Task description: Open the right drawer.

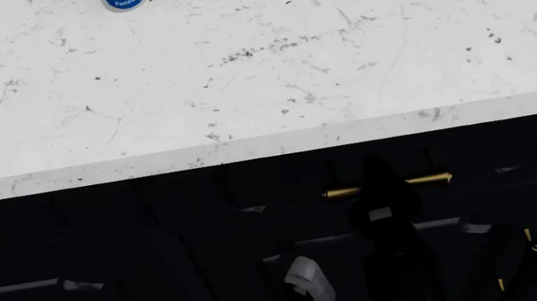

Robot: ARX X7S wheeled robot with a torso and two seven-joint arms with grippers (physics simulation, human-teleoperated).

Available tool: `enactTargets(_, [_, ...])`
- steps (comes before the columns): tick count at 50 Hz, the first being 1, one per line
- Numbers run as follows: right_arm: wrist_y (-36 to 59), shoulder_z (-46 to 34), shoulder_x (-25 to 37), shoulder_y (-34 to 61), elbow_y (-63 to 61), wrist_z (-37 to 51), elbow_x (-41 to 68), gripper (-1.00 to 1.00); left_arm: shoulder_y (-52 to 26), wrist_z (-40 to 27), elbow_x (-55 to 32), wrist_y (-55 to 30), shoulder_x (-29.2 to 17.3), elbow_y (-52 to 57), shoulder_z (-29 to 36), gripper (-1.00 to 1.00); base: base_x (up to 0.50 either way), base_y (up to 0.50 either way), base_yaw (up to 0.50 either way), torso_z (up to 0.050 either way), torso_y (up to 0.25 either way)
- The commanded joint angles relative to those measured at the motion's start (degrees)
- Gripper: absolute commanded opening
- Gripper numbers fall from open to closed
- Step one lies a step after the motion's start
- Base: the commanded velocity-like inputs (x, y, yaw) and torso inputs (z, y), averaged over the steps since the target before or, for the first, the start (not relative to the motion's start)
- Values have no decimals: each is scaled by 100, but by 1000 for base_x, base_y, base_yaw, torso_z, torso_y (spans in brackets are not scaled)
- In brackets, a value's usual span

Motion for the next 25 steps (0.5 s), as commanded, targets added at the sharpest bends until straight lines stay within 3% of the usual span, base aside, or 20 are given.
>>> enactTargets(1, [-104, -56, -134, 210, 421, 139, -9, 100, 1, -22, -7, -16, -18, 35, 30, 100, 0, 0, 0, 0, 0])
enactTargets(21, [-695, -104, -631, 629, 1937, 699, 197, 100, 17, -56, -29, 10, -43, 27, 59, 100, 2, 0, 1, 0, 0])
enactTargets(22, [-742, -114, -661, 646, 2028, 739, 204, -100, 17, -58, -27, 14, -44, 24, 61, 100, 12, 0, 3, 0, 0])
enactTargets(25, [-687, -112, -580, 579, 1774, 702, 188, -100, 15, -62, -34, 14, -47, 35, 65, 100, 8, 0, 2, 0, 0])
